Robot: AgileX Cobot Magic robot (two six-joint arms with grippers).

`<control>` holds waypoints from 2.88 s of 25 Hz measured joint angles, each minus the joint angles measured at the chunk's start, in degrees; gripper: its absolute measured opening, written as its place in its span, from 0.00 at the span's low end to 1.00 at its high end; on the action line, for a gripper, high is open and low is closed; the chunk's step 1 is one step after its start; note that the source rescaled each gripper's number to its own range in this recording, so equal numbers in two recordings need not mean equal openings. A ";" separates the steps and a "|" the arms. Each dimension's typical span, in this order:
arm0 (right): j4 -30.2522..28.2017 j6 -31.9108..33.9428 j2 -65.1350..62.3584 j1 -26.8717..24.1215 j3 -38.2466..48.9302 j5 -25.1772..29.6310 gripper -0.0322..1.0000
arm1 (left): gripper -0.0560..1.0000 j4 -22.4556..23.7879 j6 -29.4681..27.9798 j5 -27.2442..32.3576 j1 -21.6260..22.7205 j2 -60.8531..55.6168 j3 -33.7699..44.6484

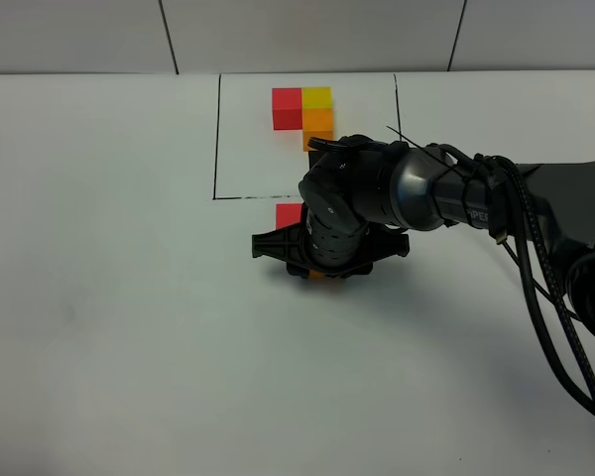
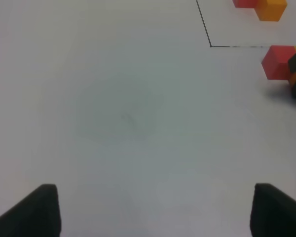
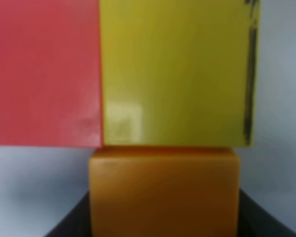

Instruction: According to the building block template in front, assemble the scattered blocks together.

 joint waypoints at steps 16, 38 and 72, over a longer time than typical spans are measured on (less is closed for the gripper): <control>-0.04 0.06 0.02 0.00 0.00 0.16 0.03 | 0.73 0.00 0.00 0.00 0.00 0.00 0.00; -1.54 -1.87 0.08 0.00 -0.11 0.88 0.77 | 0.73 0.00 0.00 0.00 0.00 0.00 0.00; 13.74 -44.92 -23.20 -29.02 0.08 18.79 1.00 | 0.73 0.00 0.00 0.00 0.00 0.00 0.00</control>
